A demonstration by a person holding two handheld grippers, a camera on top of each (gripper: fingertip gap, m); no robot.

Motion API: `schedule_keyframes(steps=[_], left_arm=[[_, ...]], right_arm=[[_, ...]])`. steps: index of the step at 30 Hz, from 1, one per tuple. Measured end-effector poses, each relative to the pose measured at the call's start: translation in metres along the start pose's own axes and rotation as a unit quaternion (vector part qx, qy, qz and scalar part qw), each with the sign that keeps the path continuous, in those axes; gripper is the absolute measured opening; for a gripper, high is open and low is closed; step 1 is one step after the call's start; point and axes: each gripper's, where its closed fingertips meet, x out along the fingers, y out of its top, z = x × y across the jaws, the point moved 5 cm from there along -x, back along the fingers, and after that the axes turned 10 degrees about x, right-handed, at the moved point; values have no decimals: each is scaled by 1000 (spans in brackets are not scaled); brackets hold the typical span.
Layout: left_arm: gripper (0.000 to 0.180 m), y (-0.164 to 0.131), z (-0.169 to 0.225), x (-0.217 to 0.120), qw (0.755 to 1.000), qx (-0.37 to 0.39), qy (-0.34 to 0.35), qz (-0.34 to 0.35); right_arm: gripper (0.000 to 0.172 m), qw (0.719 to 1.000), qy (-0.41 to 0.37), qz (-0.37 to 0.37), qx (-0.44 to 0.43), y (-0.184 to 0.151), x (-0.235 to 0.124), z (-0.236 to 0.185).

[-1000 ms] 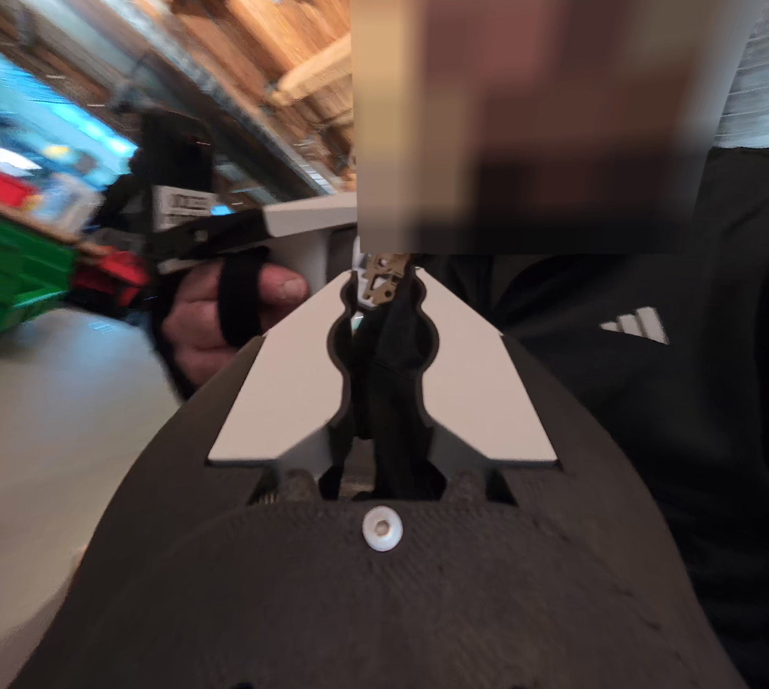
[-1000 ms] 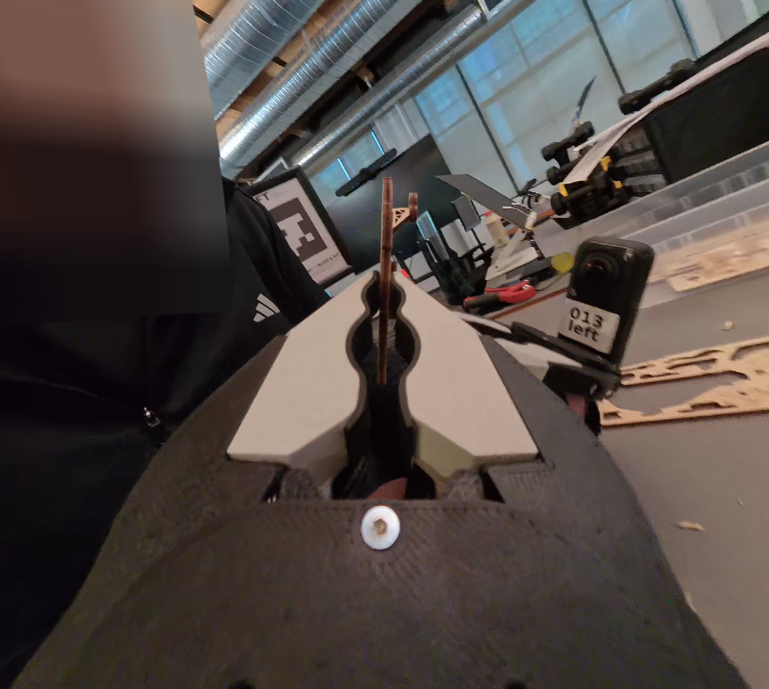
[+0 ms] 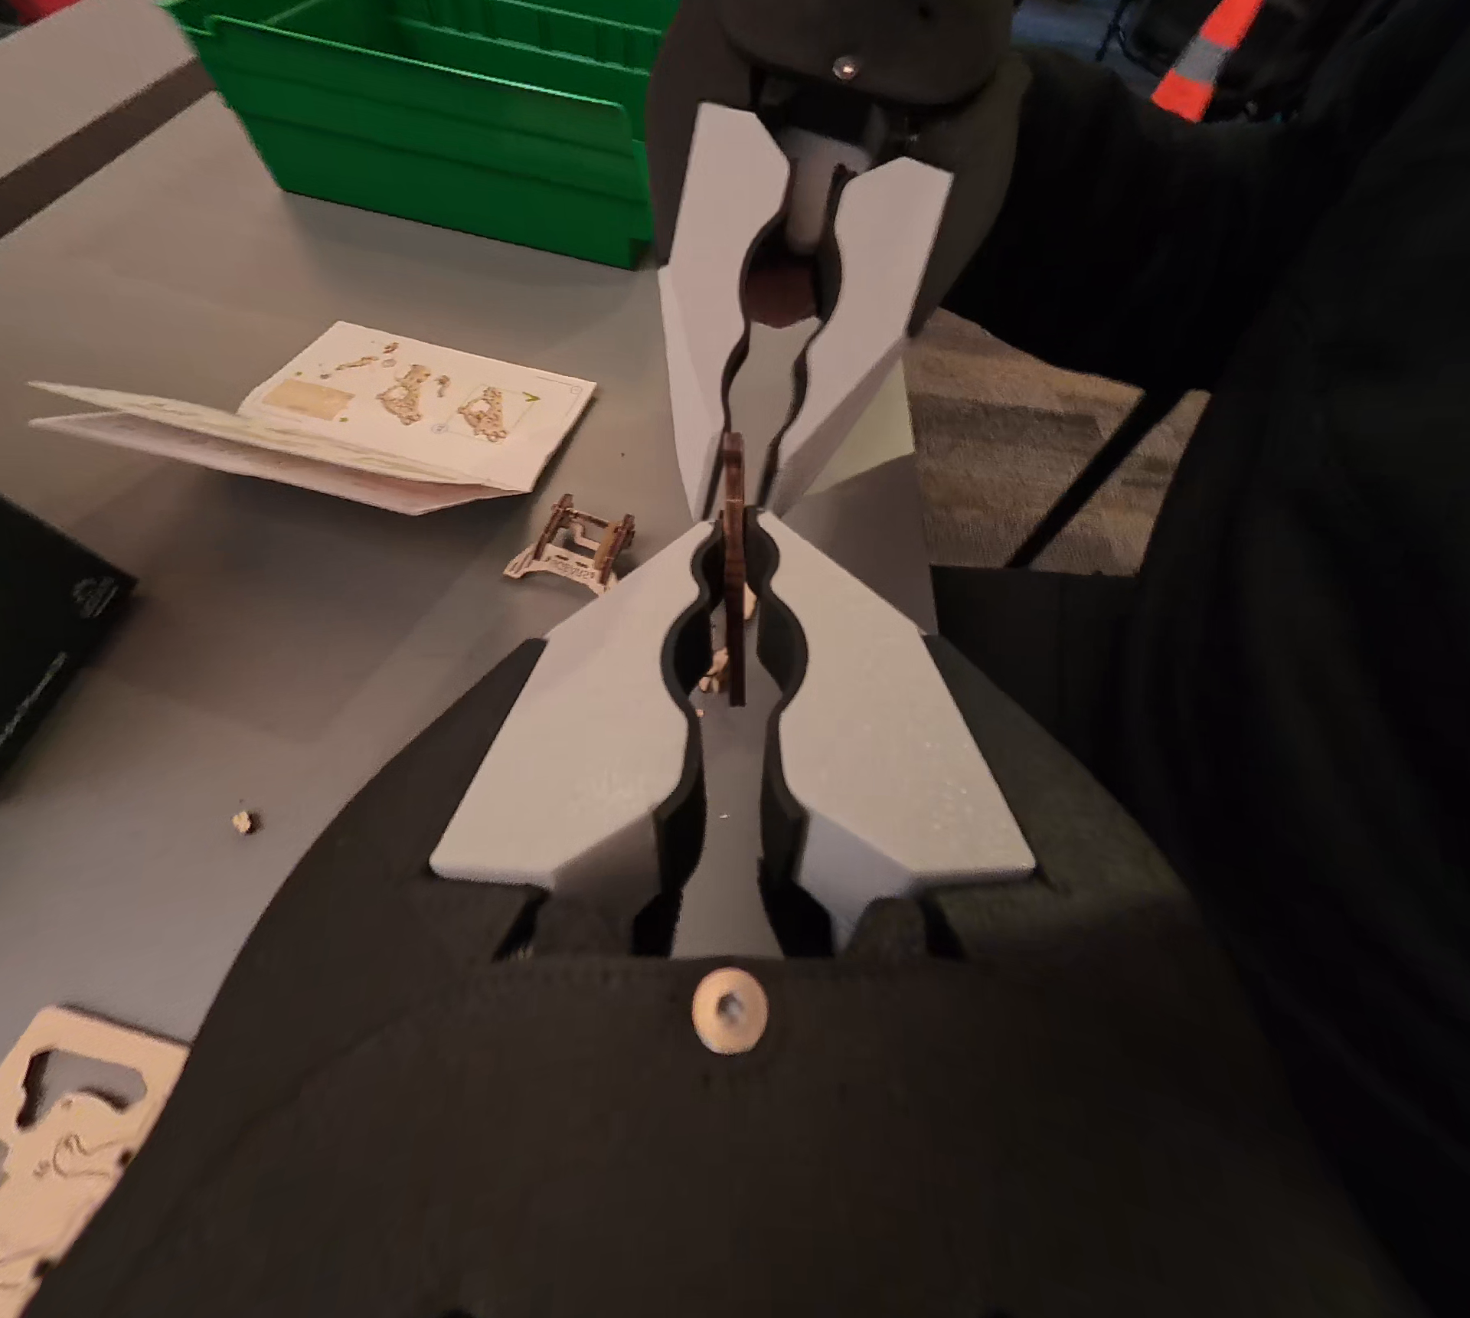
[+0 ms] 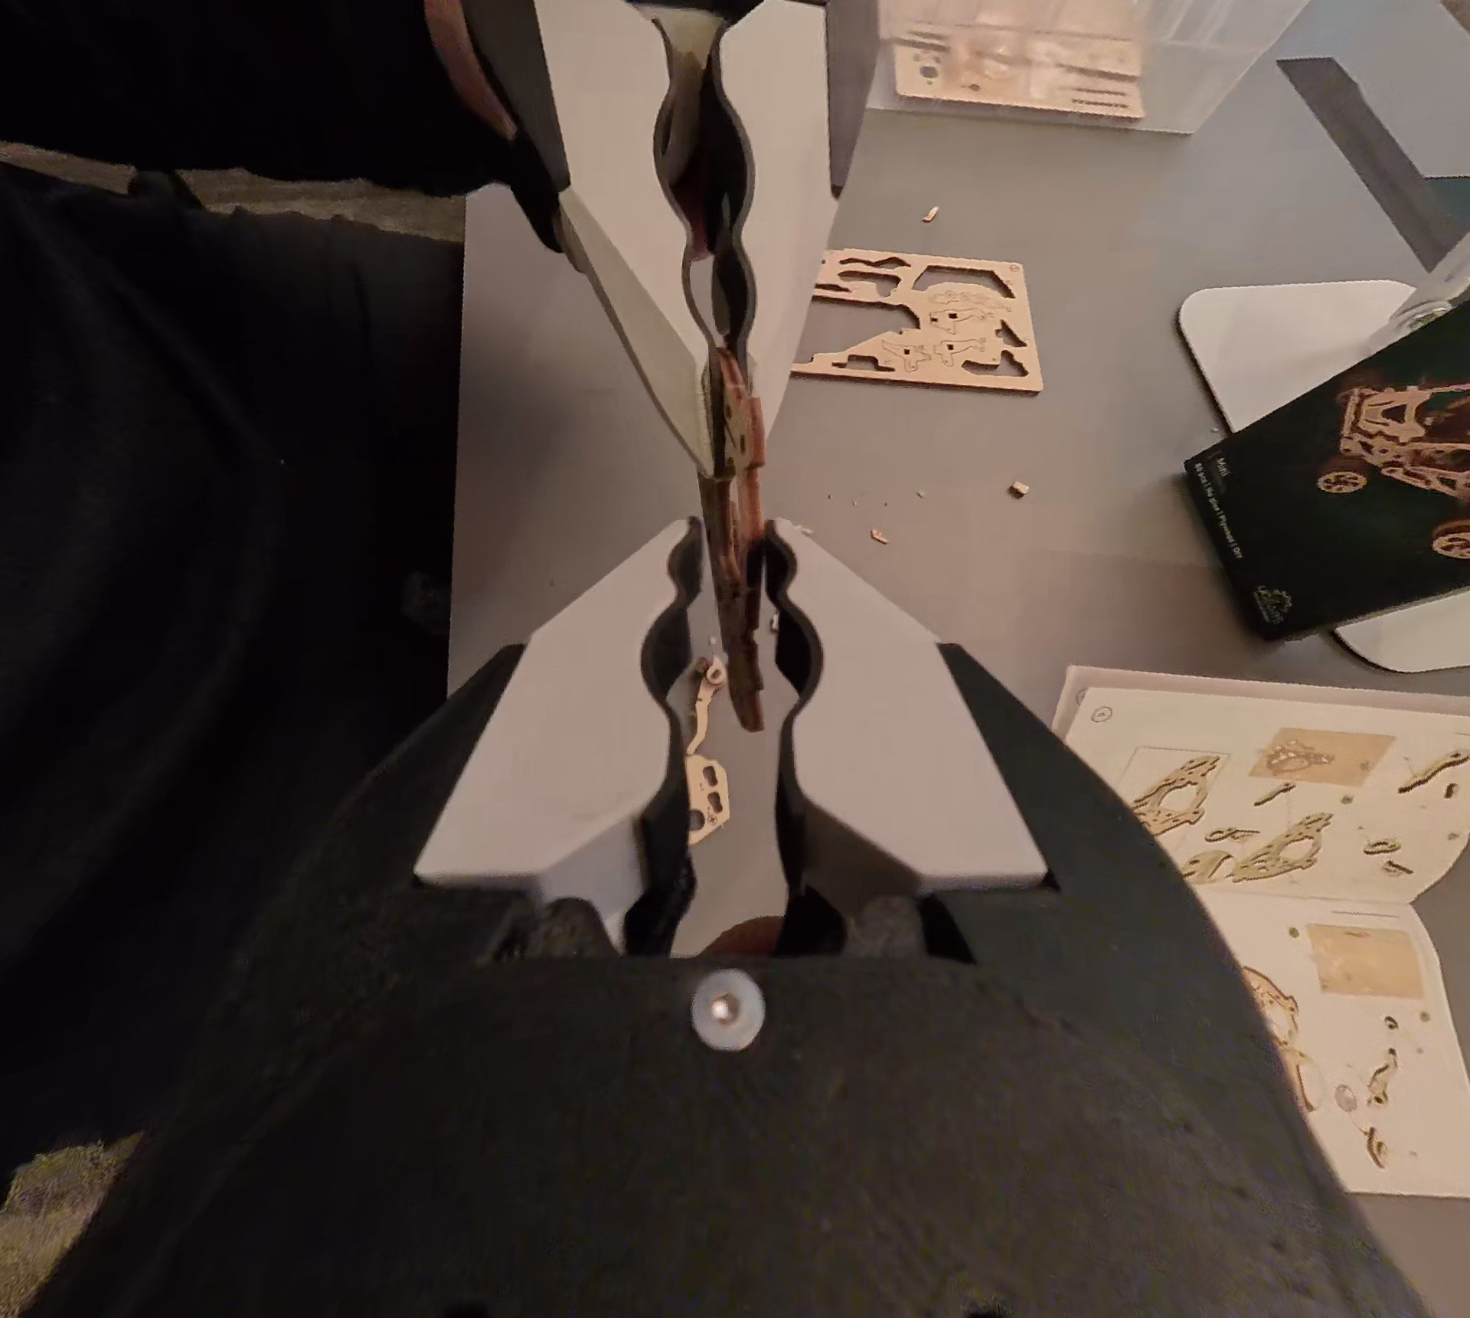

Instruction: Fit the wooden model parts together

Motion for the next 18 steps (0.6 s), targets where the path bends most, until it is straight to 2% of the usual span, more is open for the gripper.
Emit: schedule_keyframes(steps=[2,7,12,18], left_arm=[[1,-3,-4,-4,1000,-14,18,11],[1,-11,-11,-18,996,-50,53,49],[1,-25,-17,-25,992,-73,98,43],[1,-41,-21,-30,980,-122,149,49]], right_arm=[[27,1000,-9,14,8,4,-1,2],[39,997,-55,49,28,7,-13,6],[41,990,-103,64,66,-10,-25,8],[40,984,-143,4,101,-53,-25,2]])
